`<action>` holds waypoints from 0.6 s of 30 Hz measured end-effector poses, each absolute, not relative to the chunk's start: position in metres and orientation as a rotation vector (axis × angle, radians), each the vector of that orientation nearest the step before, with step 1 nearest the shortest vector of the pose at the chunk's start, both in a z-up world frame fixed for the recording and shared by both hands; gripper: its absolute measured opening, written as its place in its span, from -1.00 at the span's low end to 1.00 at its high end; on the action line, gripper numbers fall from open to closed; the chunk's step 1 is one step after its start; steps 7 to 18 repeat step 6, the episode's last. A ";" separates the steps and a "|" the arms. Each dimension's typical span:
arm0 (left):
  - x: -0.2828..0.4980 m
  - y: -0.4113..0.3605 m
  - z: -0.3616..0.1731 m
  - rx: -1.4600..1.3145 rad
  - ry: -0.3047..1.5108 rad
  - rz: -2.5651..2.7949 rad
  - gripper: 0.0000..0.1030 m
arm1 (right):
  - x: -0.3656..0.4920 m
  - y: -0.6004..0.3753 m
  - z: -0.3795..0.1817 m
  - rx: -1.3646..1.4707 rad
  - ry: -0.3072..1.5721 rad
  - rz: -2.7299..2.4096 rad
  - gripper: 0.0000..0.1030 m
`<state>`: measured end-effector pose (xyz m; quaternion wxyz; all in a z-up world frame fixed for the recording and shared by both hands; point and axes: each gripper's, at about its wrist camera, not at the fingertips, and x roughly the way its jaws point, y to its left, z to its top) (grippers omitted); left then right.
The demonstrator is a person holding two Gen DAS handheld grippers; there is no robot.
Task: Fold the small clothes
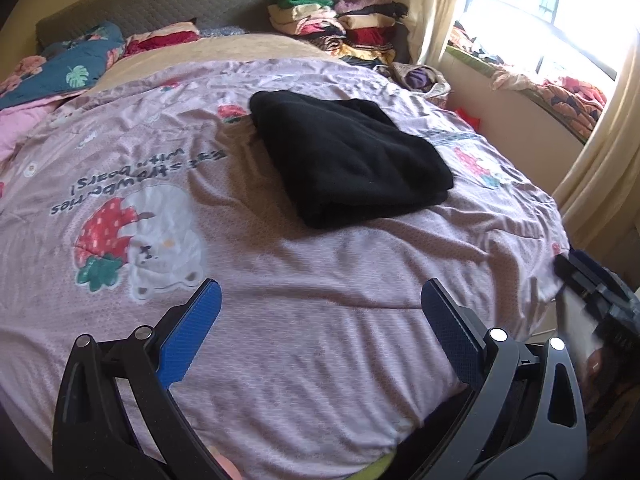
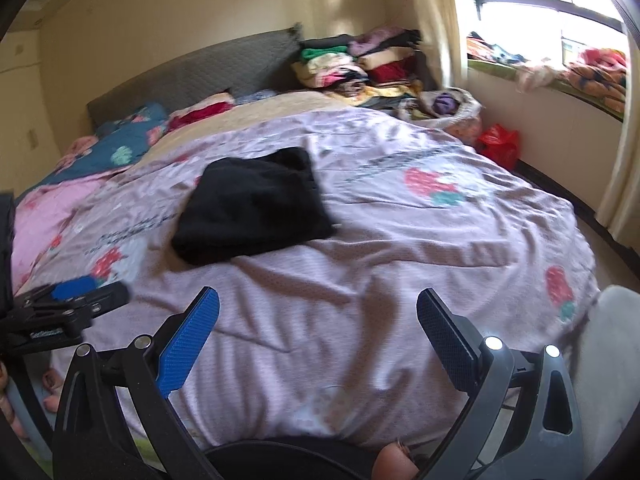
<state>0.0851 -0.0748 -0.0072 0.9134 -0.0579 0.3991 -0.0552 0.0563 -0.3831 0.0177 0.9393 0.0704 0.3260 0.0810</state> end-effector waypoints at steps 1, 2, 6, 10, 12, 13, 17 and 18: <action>0.088 -0.063 -0.007 -0.136 0.821 -0.089 0.82 | 0.057 -0.399 0.018 0.169 0.664 0.132 0.91; 0.090 -0.050 -0.007 -0.156 0.820 -0.065 0.82 | 0.058 -0.430 0.019 0.216 0.666 0.071 0.91; 0.100 0.069 -0.004 -0.306 0.818 0.160 0.82 | 0.062 -0.556 0.008 0.358 0.669 -0.198 0.91; 0.100 0.069 -0.004 -0.306 0.818 0.160 0.82 | 0.062 -0.556 0.008 0.358 0.669 -0.198 0.91; 0.100 0.069 -0.004 -0.306 0.818 0.160 0.82 | 0.062 -0.556 0.008 0.358 0.669 -0.198 0.91; 0.100 0.069 -0.004 -0.306 0.818 0.160 0.82 | 0.062 -0.556 0.008 0.358 0.669 -0.198 0.91; 0.100 0.069 -0.004 -0.306 0.818 0.160 0.82 | 0.062 -0.556 0.008 0.358 0.669 -0.198 0.91; 0.100 0.069 -0.004 -0.306 0.818 0.160 0.82 | 0.062 -0.556 0.008 0.358 0.669 -0.198 0.91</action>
